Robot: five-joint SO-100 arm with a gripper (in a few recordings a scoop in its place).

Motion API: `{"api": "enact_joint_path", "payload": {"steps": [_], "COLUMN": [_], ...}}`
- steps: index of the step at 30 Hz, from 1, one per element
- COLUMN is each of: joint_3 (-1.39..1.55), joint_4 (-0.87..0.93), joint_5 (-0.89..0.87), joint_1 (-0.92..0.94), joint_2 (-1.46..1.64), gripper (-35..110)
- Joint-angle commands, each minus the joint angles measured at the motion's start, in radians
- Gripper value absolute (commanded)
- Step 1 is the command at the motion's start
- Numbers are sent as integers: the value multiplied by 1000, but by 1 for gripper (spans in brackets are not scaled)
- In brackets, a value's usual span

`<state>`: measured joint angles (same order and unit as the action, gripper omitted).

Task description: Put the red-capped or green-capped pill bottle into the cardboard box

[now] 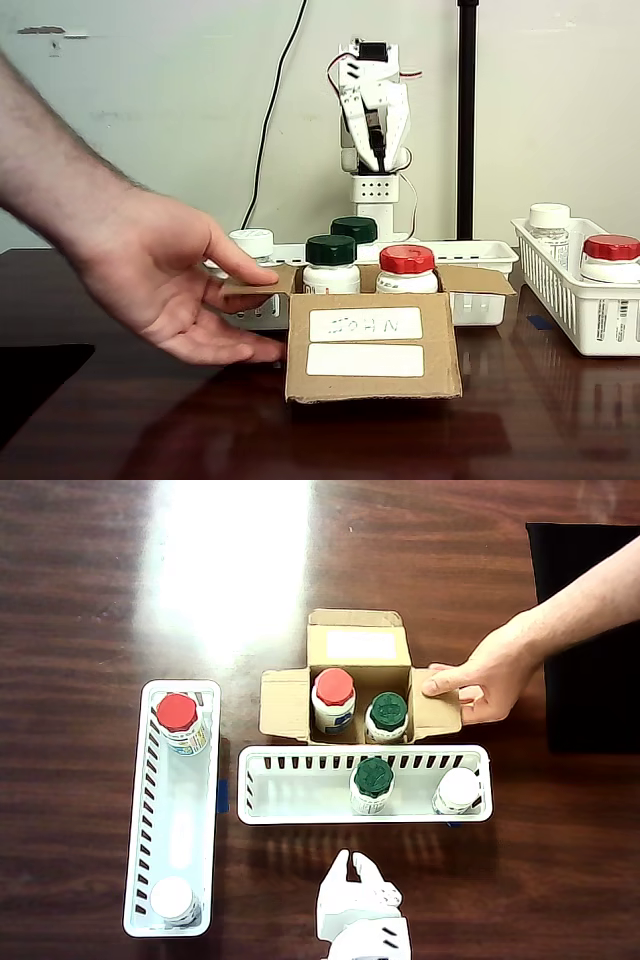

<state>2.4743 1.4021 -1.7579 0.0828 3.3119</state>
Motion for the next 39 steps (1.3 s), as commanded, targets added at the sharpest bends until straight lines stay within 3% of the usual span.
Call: {"api": "enact_joint_path", "payload": {"steps": [1,8,17,23,30,39], "joint_3": [84,183,486,486,486,486], "joint_4": [-26,-77,-407,-310,-259,-259], "joint_5": [2,83,249,270,158,526], "joint_1": [12,-37,-91,-166,-212,-242], "joint_2": [117,123,123,124,124,123], "gripper": [1,2,2,2,1,2]}}
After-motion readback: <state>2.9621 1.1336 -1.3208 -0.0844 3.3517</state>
